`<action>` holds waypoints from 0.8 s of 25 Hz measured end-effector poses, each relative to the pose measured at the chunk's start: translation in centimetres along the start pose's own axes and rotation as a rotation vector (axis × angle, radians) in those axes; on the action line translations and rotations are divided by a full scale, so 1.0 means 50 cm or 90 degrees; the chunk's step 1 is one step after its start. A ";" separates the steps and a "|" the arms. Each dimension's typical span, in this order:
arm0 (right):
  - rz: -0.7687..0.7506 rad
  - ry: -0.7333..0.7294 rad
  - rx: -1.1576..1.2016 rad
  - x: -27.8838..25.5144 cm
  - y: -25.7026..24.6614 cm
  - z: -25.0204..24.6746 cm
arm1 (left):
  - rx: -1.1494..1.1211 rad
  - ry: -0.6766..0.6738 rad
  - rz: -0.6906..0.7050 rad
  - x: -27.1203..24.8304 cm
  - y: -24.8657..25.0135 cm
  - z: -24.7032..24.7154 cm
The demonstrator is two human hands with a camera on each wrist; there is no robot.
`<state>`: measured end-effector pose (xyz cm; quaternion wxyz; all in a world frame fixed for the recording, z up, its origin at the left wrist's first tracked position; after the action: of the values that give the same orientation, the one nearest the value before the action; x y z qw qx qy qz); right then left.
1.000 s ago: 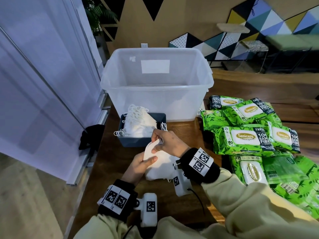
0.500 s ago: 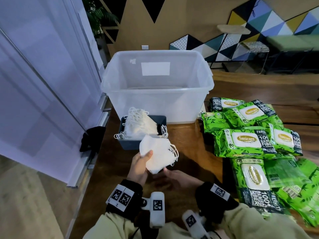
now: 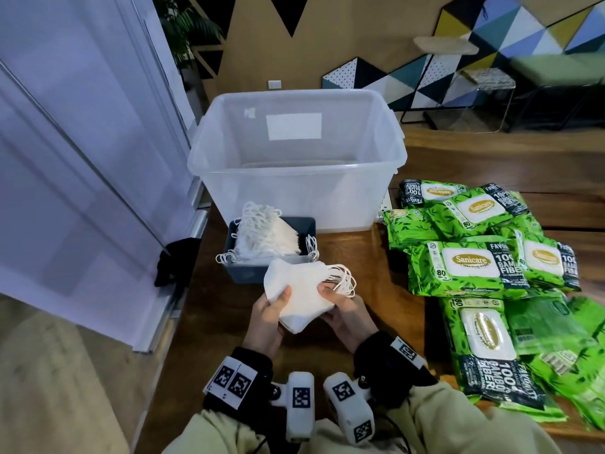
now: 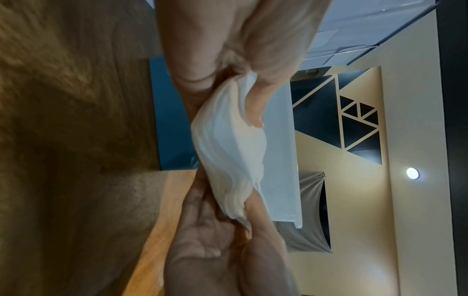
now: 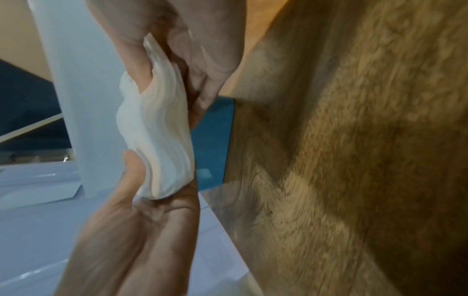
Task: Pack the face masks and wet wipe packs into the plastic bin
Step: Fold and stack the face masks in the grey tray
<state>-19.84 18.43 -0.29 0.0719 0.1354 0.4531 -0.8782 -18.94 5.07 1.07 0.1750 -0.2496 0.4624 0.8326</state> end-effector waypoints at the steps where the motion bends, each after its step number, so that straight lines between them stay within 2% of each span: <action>1: -0.019 -0.001 -0.021 0.003 -0.003 0.000 | 0.020 0.003 0.006 0.001 -0.001 -0.001; 4: -0.031 -0.050 -0.007 0.009 -0.017 0.008 | 0.035 0.008 0.015 0.005 0.001 -0.006; 8: 0.108 -0.176 0.086 -0.002 0.006 0.017 | -0.018 -0.006 -0.006 0.017 -0.010 -0.006; 10: 0.166 -0.192 0.063 -0.017 0.026 0.022 | -0.037 -0.008 -0.007 0.023 -0.017 0.003; 11: 0.166 -0.193 0.049 -0.019 0.032 0.026 | -0.032 -0.005 -0.004 0.028 -0.018 0.006; 14: 0.073 -0.184 0.051 0.007 0.018 0.033 | 0.014 0.033 0.006 0.047 -0.005 0.013; 17: -0.007 -0.122 0.042 0.044 -0.001 0.032 | 0.087 0.060 0.000 0.066 0.025 0.008; 20: -0.064 -0.064 -0.006 0.085 -0.021 0.037 | 0.284 0.052 0.007 0.087 0.085 0.015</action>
<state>-24.49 17.50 0.26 0.0509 0.0675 0.4594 -0.8842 -24.87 3.79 1.78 0.2029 -0.2355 0.6429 0.7000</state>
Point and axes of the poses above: each hand's wrist, its own x-axis towards the middle knuckle, its own z-axis out of the palm, y = z × x, the point moved 6 cm from there along x, towards the middle knuckle, and after that the axes turned 14 degrees about -z, right-handed, at the moved point
